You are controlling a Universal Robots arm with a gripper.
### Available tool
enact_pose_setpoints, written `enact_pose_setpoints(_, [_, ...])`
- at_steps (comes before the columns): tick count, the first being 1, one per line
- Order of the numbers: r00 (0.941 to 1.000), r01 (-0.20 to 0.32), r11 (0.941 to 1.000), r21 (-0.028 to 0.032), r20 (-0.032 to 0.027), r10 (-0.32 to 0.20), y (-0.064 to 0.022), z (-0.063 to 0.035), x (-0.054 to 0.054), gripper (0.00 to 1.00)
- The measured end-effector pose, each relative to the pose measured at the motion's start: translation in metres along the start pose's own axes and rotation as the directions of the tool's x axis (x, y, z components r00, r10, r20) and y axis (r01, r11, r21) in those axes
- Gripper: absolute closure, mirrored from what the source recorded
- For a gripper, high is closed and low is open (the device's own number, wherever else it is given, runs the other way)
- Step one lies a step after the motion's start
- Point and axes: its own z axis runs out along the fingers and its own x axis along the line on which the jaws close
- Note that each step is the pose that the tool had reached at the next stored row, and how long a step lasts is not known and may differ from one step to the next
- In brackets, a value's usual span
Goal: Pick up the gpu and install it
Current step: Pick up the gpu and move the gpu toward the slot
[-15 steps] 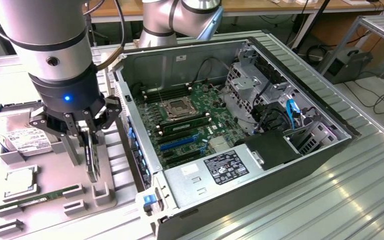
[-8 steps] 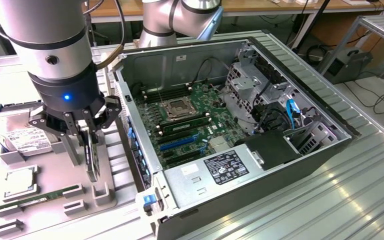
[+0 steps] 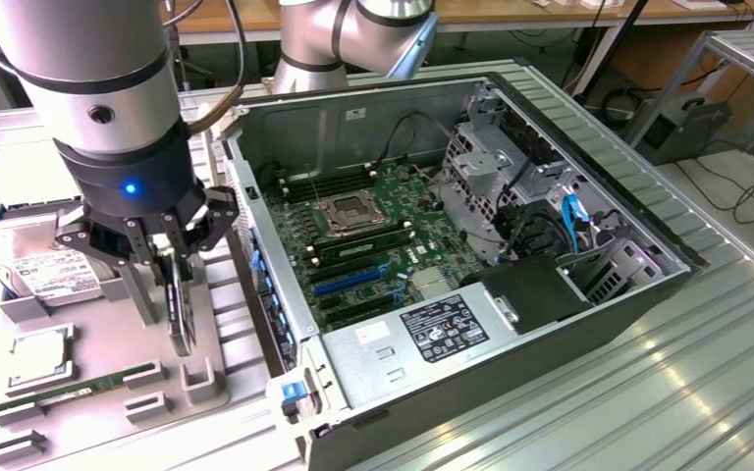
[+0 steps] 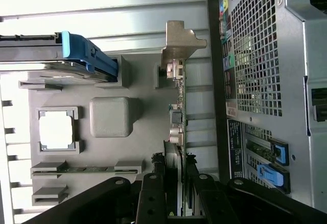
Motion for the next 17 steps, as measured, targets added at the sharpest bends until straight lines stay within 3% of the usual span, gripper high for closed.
enact_pose_setpoints(17, [1.0000,0.000,1.0000,0.0000,0.0000,0.000,0.0002,-0.0044,0.0000,0.74])
